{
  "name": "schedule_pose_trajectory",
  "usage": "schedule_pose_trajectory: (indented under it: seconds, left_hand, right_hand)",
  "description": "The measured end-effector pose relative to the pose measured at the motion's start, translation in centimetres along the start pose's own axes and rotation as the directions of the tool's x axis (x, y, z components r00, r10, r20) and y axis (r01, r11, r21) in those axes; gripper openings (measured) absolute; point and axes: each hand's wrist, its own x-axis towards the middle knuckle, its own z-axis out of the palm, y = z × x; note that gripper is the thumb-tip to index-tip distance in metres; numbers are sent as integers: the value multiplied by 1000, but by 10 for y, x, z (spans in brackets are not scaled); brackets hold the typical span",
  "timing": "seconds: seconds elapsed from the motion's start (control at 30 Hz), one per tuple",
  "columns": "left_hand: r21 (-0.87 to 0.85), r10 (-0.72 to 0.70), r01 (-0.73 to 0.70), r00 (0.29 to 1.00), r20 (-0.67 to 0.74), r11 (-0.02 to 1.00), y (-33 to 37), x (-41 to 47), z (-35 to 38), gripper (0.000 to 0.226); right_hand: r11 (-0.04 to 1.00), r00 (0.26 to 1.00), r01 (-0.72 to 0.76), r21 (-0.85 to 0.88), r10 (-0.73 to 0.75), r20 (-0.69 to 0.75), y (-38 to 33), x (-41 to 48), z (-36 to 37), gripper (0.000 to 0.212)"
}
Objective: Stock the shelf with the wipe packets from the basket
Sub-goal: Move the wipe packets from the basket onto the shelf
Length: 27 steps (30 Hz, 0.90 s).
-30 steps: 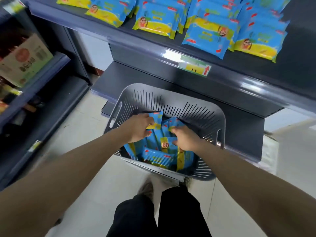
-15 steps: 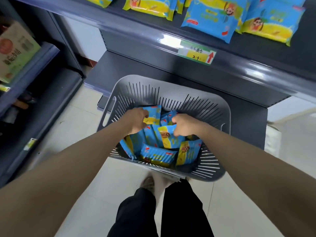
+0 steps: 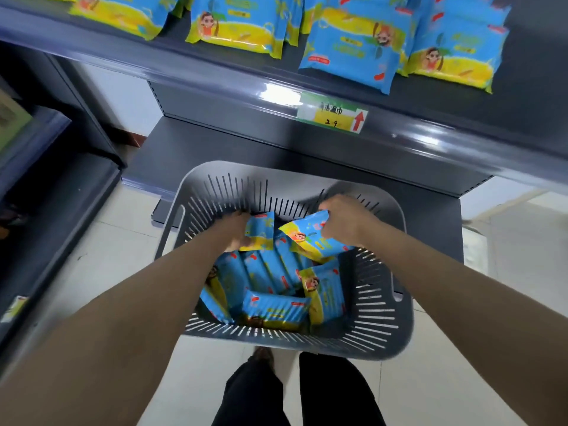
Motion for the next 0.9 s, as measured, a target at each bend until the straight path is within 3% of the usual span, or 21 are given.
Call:
schedule_pose_trajectory:
  seconds: [0.1,0.2,0.37,0.5,0.63,0.7,0.8,0.9]
  left_hand:
    - [-3,-8,8,1000,24,1000,-7,9,1,91]
    - [73,-41,38,998,44,997,-10,11,1,94]
    - [190,-57,67,997,-58,979,-11,-4,-4,61]
    - [-20,-12,11,999,-40,1000,1,-34,-29,55]
    - [-20,104,-106,993,-59,994,32,-69,-76,34]
    - [-37,157,-160,985,-70,986,52,-87,-101,35]
    - [7,236,-237,962,-139,971,85,-110,-136,37]
    - [-72,300,-317,936,-181,946,116,-124,-168,30]
  right_hand:
    - [990,998,-7,140,15,-56,-1,-1,-2,13]
    - [957,1000,12,291,-9,-11,-2,-5,-4,17]
    - [929,1000,-7,370,-3,26,0,-15,-12,18]
    - [843,994,-88,530,107,-5,-1,-28,-34,22]
    - [759,988,-84,645,148,-47,-3,-45,-69,29]
    - [724,980,-48,688,167,-107,-3,-54,-94,28]
    - [743,960,-43,668,215,-178,3,-68,-136,35]
    - [777,924,-37,628,266,-275,17,-80,-172,39]
